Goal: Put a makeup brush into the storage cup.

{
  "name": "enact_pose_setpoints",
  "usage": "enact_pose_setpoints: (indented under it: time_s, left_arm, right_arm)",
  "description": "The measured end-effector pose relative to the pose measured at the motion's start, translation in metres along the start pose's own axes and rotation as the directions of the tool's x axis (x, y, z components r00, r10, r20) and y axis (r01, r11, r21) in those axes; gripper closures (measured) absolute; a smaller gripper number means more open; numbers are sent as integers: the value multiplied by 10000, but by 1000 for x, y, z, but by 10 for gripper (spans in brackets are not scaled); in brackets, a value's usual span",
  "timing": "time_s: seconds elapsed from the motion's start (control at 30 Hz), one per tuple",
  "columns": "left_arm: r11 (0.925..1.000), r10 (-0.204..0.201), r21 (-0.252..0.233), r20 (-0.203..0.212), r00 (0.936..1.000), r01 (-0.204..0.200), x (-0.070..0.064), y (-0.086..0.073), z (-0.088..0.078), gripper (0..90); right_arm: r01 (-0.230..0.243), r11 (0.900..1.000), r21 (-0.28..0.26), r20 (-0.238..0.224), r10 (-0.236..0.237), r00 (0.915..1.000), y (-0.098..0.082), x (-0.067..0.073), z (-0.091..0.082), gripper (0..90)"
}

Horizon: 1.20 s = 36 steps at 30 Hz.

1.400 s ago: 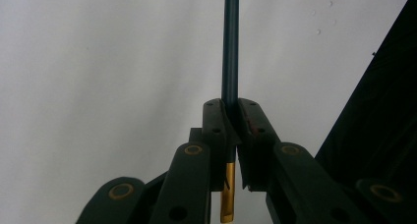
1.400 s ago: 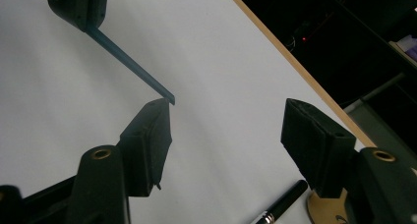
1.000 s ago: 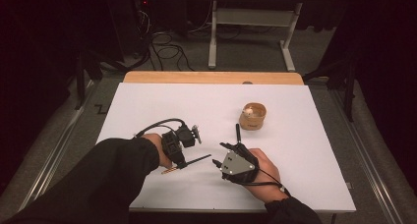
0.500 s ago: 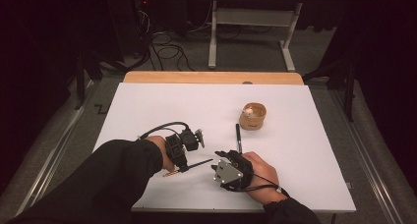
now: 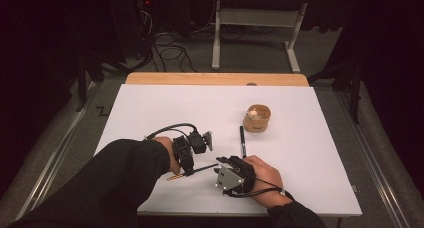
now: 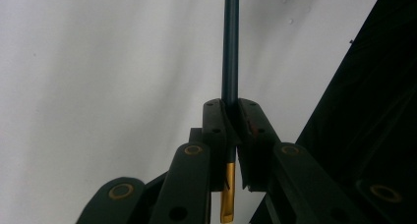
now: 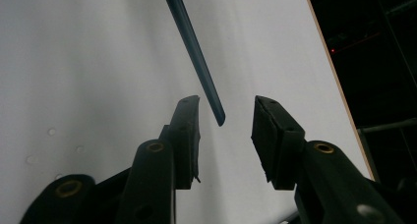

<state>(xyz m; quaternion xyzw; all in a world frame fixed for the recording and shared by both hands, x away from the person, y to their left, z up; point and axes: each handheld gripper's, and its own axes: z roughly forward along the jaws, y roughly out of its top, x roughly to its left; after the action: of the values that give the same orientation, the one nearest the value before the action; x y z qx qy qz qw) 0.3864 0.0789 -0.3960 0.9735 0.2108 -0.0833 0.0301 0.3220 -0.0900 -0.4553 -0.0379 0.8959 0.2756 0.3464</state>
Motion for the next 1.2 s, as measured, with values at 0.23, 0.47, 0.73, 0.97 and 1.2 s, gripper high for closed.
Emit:
enact_pose_setpoints:
  time_s: [0.23,0.47,0.73,0.97,1.2]
  left_arm:
    - [9998,155,125,-51,9999,-155,-3,9,0,830]
    - [9995,239,215,-61,9997,-237,-6,14,0,831]
    - [9998,146,147,-39,9999,-145,-7,15,1,831]
    - [9998,151,133,-23,9999,-151,-7,15,0,830]
    - [9998,173,68,-24,9998,-173,-8,16,-1,830]
  right_arm:
    - [501,9987,58,-132,-500,9987,2,1,2,699]
    - [577,9983,88,-263,-574,9980,3,3,3,702]
    - [714,9974,44,-386,-712,9967,3,5,5,738]
    - [873,9961,96,-354,-869,9956,4,5,6,764]
    - [933,9954,198,-299,-927,9952,4,4,6,805]
